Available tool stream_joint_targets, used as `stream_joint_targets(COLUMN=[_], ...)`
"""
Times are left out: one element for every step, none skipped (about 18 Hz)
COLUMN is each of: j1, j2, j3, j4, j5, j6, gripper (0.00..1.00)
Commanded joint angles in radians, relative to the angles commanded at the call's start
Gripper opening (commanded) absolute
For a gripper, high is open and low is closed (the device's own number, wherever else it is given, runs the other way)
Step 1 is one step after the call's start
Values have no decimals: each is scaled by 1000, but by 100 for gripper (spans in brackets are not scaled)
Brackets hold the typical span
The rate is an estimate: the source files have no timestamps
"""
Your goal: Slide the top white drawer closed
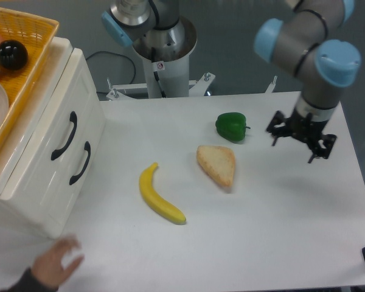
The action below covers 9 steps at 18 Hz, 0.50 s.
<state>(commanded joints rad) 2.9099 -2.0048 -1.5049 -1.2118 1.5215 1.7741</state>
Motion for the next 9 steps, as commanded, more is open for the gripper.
stream_joint_targets(j1=[0,0,-2,-8,-11,-11,-9,-9,-9], j2=[-14,-37,-49,-52,-52,-52,-54,-55,-55], j3=[11,29,47,49,54,55,54,54,55], j4=[6,11,9,11,11,11,11,12,12], j5=[9,9,14,16,16,14,13,11,11], j6=[36,51,54,54,53,51,51,50,47], gripper=[100,100,100,100,100,100,100,100,100])
